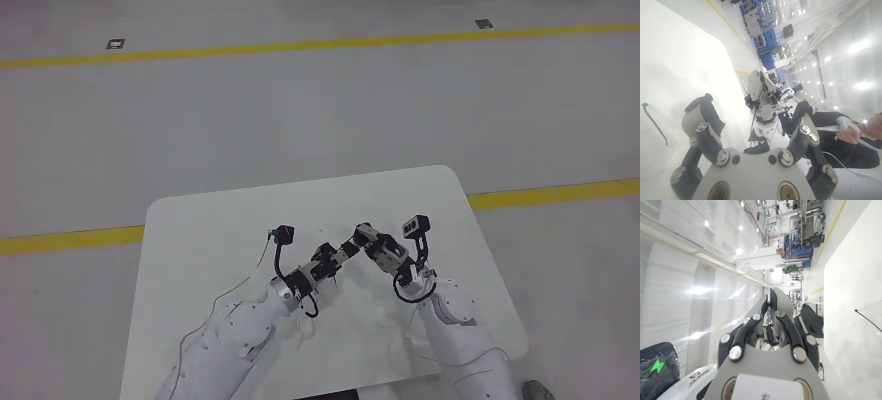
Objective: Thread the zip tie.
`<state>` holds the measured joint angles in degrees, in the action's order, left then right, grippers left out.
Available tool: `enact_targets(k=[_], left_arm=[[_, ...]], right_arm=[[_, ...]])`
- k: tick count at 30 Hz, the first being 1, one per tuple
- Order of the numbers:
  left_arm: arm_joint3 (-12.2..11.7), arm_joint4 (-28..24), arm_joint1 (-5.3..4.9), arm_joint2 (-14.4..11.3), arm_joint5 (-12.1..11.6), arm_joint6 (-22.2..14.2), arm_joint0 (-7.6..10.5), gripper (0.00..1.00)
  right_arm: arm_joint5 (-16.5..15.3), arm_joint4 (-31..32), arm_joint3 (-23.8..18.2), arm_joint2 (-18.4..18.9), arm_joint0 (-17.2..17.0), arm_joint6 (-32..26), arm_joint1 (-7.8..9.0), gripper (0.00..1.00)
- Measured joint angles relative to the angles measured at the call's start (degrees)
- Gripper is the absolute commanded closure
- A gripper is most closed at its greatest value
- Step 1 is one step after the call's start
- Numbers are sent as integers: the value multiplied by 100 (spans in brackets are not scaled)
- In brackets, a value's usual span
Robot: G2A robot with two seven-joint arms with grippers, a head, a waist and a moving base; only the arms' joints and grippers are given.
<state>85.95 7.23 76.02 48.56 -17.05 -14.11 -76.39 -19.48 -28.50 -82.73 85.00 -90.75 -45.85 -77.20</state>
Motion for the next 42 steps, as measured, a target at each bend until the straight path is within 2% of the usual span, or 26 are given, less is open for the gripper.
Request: enact_targets(k=[1,2,5,8,16,27,42], left_arm=[[-13,-8,-1,-1,-21,2,2,38],[-26,-20,-3,0,-38,8,6,45],[-42,-53,-5,2,-60,33,12,51],[-43,-77,-6,-13,-69,31,20,49],[-59,-166,-7,-50,-82,26,41,55],[-33,-148,-16,-76,-27,76,58,56],[121,-166,-61,-27,26,63,-17,58]], right_arm=[[0,83,2,-10,7,58,-4,100],[0,162,-2,-27,12,132,-12,100],[0,377,-12,-65,25,277,-31,100],[0,546,-2,-89,36,350,-46,100],[0,918,23,-61,47,377,-76,100],[0,1721,-271,61,-78,485,-112,100],[0,2252,-441,116,-146,662,-158,100]])
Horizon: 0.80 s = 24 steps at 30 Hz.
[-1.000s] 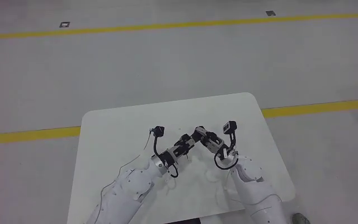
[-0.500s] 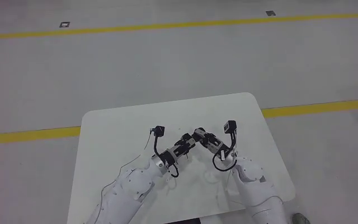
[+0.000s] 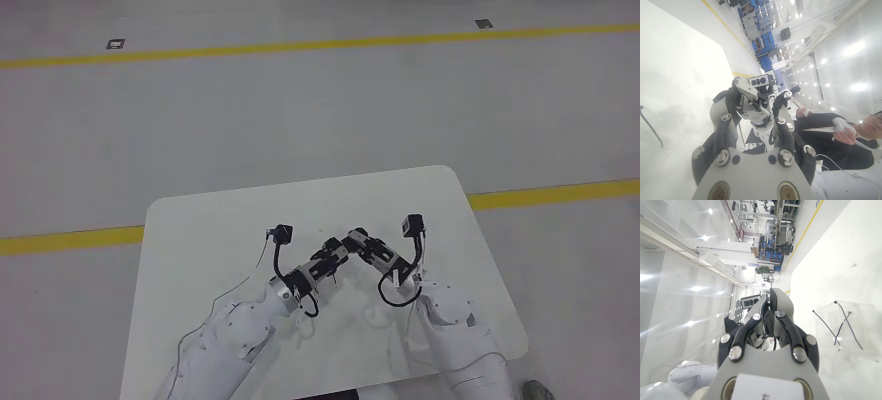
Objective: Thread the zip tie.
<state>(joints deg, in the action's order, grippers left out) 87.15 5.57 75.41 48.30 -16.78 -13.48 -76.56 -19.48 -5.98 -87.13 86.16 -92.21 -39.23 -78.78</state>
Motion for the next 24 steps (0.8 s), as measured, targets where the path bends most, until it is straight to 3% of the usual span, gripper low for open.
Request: enact_targets(k=[10,24], left_arm=[[-52,22,-2,-37,42,32,43,63],[8,134,-6,-35,323,274,22,68]], right_arm=[[0,131,-72,-45,-23,65,-7,100],[0,341,-362,-4,-96,10,18,100]])
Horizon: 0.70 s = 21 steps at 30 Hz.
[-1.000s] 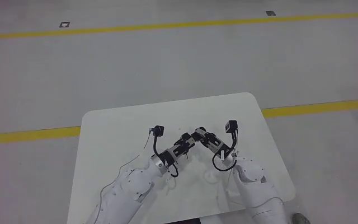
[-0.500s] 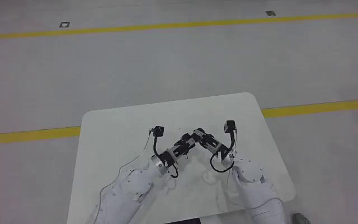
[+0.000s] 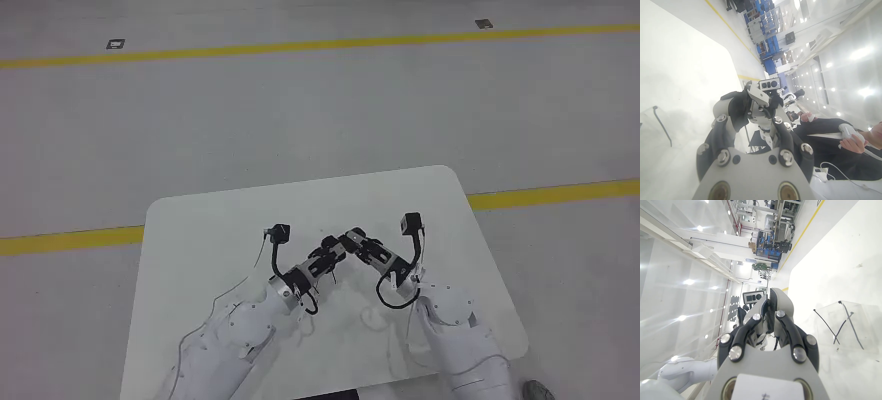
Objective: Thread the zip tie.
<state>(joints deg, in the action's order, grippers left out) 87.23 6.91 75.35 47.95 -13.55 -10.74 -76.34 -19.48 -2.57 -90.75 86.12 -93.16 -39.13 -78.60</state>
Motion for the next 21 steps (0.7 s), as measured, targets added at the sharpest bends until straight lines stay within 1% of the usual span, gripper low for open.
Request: enact_targets(k=[9,12,14,17,21], left_arm=[[24,-22,-14,28,91,-14,-16,71],[25,-32,-18,37,97,-11,-20,75],[29,-38,-21,44,98,-9,-25,82],[42,-43,-26,53,104,-3,-37,84],[72,-53,-35,73,96,1,-56,83]], right_arm=[[0,93,-100,-47,-39,89,25,100],[0,113,-115,-62,-44,108,36,100],[0,121,-122,-71,-46,121,43,100],[0,132,-125,-84,-51,156,56,100],[0,133,-114,-92,-56,251,68,100]])
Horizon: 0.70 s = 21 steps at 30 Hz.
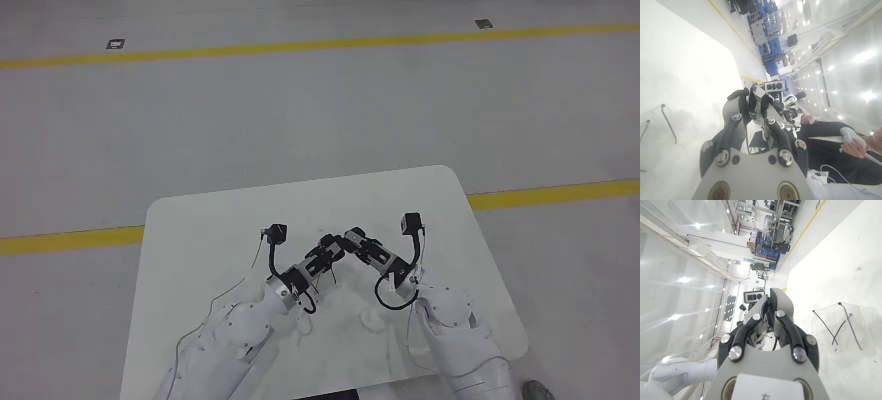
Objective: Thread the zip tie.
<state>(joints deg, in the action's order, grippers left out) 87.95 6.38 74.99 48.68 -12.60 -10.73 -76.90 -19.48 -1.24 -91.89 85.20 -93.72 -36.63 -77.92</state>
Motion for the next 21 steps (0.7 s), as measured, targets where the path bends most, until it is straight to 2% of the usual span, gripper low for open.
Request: enact_targets(k=[5,9,11,19,21], left_arm=[[29,-38,-10,13,-16,-37,-17,82],[27,-62,-11,2,-3,-60,-11,72],[18,-77,-9,-8,4,-68,-2,73],[-11,-108,-4,-31,7,-48,21,88],[-10,-104,-3,-34,10,-38,24,95]], right_arm=[[0,33,-10,-15,5,62,20,100],[0,32,-10,-37,7,73,37,100],[0,24,-10,-48,6,74,46,100],[0,115,4,-105,-3,106,87,100],[0,123,7,-120,-4,128,99,100]])
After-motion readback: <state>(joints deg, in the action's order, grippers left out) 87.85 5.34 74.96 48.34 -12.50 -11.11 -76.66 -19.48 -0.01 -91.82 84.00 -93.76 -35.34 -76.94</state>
